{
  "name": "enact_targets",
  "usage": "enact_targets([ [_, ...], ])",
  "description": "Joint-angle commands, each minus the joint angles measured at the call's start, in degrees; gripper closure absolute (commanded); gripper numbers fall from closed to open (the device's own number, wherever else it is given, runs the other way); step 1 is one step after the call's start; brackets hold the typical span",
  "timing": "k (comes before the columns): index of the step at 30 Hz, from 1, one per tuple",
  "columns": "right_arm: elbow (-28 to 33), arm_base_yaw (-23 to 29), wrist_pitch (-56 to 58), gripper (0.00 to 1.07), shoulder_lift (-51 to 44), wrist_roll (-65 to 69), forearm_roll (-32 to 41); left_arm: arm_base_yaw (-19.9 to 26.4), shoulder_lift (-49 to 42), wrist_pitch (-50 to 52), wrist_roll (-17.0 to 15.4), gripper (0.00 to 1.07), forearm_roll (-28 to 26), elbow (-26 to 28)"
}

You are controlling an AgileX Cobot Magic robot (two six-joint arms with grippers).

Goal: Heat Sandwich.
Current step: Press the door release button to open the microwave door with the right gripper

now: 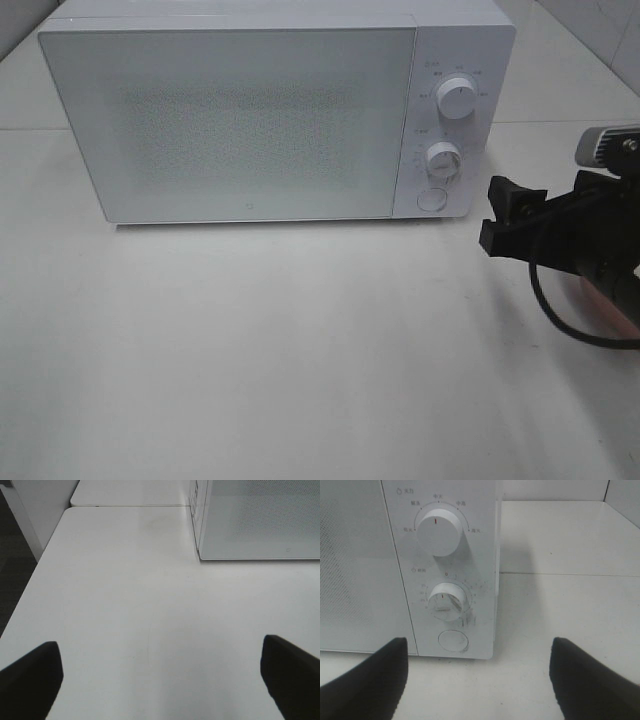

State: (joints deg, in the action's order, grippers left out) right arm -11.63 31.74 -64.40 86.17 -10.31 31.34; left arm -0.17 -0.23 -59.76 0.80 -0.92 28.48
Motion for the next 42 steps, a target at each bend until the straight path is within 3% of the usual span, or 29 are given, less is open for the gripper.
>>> enact_targets([
  [1, 0.06, 3.04, -5.21, 0.31, 3.21, -0.74, 4.3, 0.06, -1.6, 0.46, -0.06, 0.05, 0.17, -0.06],
  [12, -1.78, 10.31, -10.26, 0.31, 11.46, -0.23, 9.97, 0.06, -1.6, 0.46, -0.06, 0.05, 0.17, -0.06],
  [27, -1.72, 10.37, -11.12, 0.31, 12.15, 3.61, 9.85, 0.06, -1.6, 0.46, -0.06, 0.05, 0.17, -0.06],
  [42, -1.72, 10.37, -10.94, 0.31, 12.15, 46.81, 9.85, 0.06, -1.6, 0.46, -0.06, 0.05, 0.17, -0.06],
])
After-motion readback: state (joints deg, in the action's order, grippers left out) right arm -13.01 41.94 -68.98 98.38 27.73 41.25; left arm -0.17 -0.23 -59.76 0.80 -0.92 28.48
